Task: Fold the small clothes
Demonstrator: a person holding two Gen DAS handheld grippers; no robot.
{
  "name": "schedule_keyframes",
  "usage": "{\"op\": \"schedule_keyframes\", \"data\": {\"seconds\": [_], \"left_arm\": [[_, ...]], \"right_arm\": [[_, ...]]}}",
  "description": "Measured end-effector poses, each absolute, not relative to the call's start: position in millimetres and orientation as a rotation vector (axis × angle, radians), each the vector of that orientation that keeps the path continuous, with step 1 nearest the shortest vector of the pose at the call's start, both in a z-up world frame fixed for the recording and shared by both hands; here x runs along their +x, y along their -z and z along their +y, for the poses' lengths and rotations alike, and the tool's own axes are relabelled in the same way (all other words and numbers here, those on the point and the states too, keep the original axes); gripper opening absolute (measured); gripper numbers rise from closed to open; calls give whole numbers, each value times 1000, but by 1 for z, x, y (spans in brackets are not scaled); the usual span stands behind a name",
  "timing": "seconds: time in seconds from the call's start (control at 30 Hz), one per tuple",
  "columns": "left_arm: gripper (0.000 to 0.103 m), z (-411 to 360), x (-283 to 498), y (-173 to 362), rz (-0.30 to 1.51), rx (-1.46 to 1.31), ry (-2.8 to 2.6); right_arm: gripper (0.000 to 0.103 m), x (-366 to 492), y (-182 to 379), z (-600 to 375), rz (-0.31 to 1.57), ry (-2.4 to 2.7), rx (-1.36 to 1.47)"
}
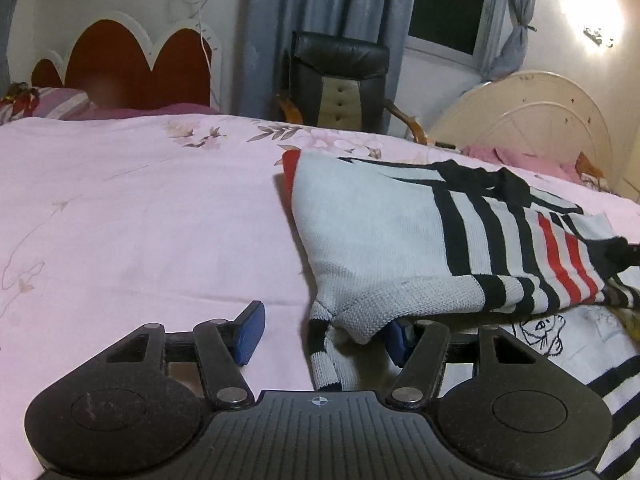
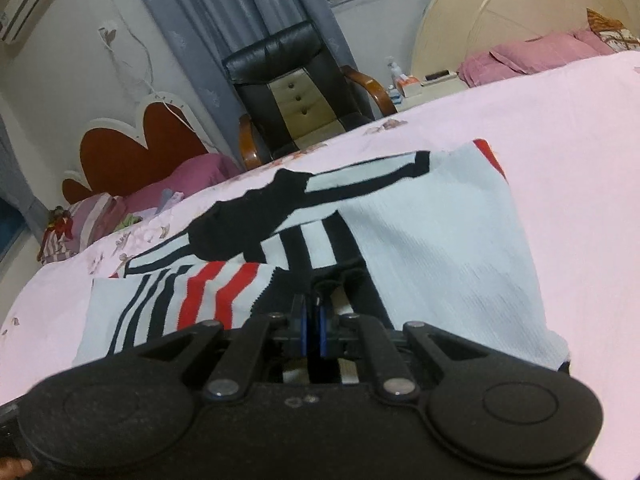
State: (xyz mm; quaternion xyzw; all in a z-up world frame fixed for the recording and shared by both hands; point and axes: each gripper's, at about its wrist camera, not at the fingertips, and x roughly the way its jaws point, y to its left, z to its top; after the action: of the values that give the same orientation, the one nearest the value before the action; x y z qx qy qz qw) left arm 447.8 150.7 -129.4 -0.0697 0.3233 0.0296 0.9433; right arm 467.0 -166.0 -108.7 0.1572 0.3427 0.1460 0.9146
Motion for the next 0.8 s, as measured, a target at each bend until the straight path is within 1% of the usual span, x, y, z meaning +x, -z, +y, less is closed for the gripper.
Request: {"op": "schedule_keyframes", "data": {"seconds": [0.1,0.23,0.3,0.37,0.4,0.43,0.5,0.6,0.67,0.7,0.73,0.77,0.8], "left_arm": [[62,150,448,128,650,-147,-76],[62,148,450,132,671,-136,-69],[62,146,450,131,684,-115,-58],[62,147,445,125,699,-106,-13],[62,148,438,120,686,-101,4],[62,150,428,113,653,-95,20],[62,150,415,95,566,-98,61],[62,134,432,83,521,-114,115],[62,115,457,91,570,-109,136],[62,108,468,100,610,-106,145],[62,101,478,113,674,-95,141],[62,97,483,125,702,-73,133],[62,92,480,126,667,-37,134]], "right_arm": [[7,466,102,-167,678,-309,316],[7,464,90,-162,587,-337,250],[7,473,98,-158,628,-311,190],[11,487,115,-157,747,-261,146],[11,487,119,-160,761,-263,158],[19,483,117,-163,740,-261,167],[19,471,106,-167,681,-263,174],[19,460,97,-156,622,-316,134],[19,464,101,-137,631,-337,58],[18,466,104,-127,643,-345,28],[19,469,110,-119,657,-338,-19],[19,473,117,-114,685,-301,-72],[19,476,123,-114,699,-276,-97]]}}
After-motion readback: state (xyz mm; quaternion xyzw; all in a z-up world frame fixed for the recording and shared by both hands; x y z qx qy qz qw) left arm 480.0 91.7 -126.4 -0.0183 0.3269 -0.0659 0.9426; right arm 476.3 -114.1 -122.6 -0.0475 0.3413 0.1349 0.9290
